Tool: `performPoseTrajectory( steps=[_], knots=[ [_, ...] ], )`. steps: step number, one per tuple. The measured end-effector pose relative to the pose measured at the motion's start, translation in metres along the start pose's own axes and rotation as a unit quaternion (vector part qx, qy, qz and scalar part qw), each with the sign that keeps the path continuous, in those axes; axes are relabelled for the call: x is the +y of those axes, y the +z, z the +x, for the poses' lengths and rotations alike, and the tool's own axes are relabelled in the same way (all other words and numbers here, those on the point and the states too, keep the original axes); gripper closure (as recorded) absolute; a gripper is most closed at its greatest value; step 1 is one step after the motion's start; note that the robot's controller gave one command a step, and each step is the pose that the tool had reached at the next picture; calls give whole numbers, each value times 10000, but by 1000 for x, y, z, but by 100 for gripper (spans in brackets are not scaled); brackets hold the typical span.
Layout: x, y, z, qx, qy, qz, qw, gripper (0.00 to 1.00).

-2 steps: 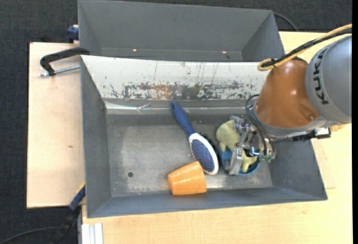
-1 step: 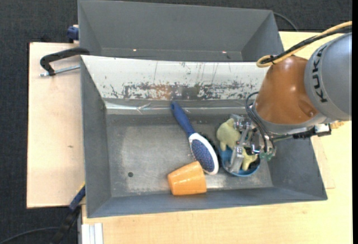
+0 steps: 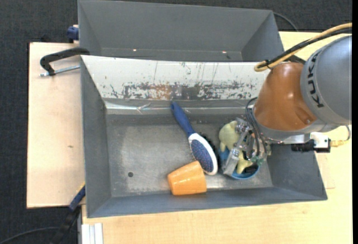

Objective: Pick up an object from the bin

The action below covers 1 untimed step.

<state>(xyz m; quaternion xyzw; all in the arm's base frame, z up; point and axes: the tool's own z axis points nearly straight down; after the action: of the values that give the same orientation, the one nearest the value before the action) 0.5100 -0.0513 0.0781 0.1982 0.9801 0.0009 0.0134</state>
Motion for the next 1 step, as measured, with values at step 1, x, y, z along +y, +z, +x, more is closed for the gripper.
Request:
performPoseTrajectory(
  steps=[1],
  knots=[
    [23, 1, 22, 43, 1476, 53, 9890, 0]
  ],
)
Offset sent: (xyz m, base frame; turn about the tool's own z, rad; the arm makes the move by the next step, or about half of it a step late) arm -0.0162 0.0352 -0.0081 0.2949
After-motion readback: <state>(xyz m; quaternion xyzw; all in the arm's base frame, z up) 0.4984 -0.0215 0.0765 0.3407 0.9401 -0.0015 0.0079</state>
